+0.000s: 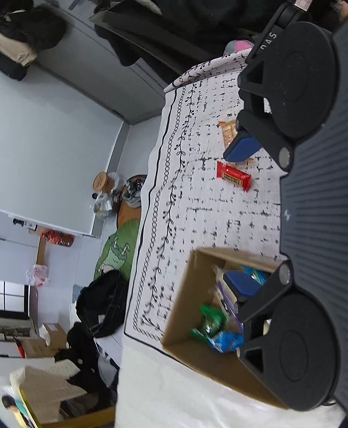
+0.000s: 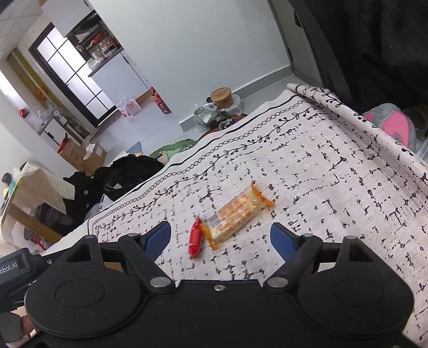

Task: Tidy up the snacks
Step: 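Return both tools from the box toward the red bar and cracker packet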

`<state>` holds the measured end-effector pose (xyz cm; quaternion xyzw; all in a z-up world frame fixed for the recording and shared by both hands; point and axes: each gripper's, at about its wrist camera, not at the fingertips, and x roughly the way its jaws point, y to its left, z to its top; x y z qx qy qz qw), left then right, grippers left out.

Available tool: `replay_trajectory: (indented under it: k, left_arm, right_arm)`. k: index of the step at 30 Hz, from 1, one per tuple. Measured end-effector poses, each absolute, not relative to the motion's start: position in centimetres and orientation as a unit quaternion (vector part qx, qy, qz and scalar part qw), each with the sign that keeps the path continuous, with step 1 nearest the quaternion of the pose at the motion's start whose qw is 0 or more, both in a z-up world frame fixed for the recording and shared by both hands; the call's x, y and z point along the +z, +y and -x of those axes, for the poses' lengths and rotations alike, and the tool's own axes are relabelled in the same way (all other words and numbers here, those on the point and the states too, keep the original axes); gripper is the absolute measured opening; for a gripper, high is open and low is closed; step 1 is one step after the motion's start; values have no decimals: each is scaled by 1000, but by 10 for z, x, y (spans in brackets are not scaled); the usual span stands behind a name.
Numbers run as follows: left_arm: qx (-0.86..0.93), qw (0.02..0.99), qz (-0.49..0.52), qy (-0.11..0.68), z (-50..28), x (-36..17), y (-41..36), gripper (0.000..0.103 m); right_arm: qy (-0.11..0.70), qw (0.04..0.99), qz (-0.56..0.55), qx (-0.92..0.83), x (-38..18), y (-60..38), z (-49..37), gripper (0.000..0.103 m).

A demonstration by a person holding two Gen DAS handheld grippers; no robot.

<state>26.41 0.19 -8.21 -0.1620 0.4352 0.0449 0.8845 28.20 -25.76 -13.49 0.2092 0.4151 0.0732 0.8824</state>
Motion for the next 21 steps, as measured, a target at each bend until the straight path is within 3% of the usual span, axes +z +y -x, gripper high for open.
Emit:
replay_trajectory:
  k: [10,17,21]
  left_arm:
    - [14,879,139,456,-305,-103,-30,82]
    - [2,863,151,482,-329,-140,-41,59]
    - [-6,858,159,489,-342,-161,-44,54]
  right_arm:
    - [448,853,-257,73,-165,-265,-313,66]
    - [457,841,-279,75,-189,-269,-335,64]
    - [463,836,-284,82,-205,-266,-343,61]
